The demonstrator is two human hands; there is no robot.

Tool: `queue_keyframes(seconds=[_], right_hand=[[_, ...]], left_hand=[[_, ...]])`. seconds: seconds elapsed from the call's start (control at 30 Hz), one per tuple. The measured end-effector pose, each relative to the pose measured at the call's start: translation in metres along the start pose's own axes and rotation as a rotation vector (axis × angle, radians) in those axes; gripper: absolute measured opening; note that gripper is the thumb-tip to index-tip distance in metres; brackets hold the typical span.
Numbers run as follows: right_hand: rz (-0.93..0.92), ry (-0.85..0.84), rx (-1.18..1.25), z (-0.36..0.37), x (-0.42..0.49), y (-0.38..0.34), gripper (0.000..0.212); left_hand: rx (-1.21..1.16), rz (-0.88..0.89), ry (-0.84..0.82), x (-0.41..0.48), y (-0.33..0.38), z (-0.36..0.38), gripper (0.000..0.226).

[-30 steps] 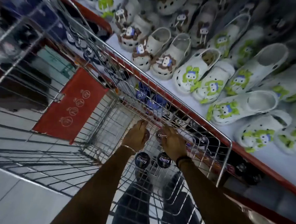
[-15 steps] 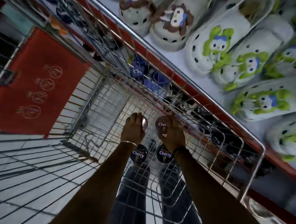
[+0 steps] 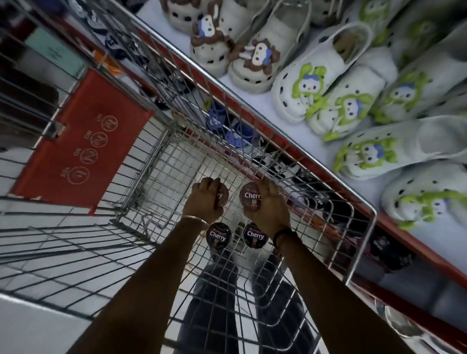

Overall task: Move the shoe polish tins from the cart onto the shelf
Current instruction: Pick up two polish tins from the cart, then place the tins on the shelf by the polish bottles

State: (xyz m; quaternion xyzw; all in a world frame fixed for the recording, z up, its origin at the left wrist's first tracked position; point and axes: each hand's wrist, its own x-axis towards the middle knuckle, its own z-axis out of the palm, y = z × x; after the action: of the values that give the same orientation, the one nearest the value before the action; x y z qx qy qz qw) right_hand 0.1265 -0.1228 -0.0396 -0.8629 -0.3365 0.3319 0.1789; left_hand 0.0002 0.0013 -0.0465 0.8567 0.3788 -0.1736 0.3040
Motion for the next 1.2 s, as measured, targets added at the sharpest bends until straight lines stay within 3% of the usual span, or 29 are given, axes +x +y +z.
queue_keyframes(seconds=[0.57, 0.9, 1.03, 1.2], right_hand=[[-0.213, 0.155, 0.071, -0.186, -0.110, -0.049, 0.080], [-0.258, 0.377, 0.051, -0.335, -0.192, -0.066, 0.073], [-0.294, 0.480, 0.103, -0.390, -0.229, -0.064, 0.046], [-0.231, 0.690, 0.042, -0.458, -0.266, -0.039, 0.064]], left_hand=[[-0.041, 0.201, 0.286, -0.125, 0.120, -0.135, 0.071], [0.099, 0.447, 0.366, -0.185, 0.254, -0.229, 0.081], [0.135, 0.540, 0.397, -0.203, 0.309, -0.255, 0.080], [0.116, 0.688, 0.475, -0.217, 0.384, -0.269, 0.073]])
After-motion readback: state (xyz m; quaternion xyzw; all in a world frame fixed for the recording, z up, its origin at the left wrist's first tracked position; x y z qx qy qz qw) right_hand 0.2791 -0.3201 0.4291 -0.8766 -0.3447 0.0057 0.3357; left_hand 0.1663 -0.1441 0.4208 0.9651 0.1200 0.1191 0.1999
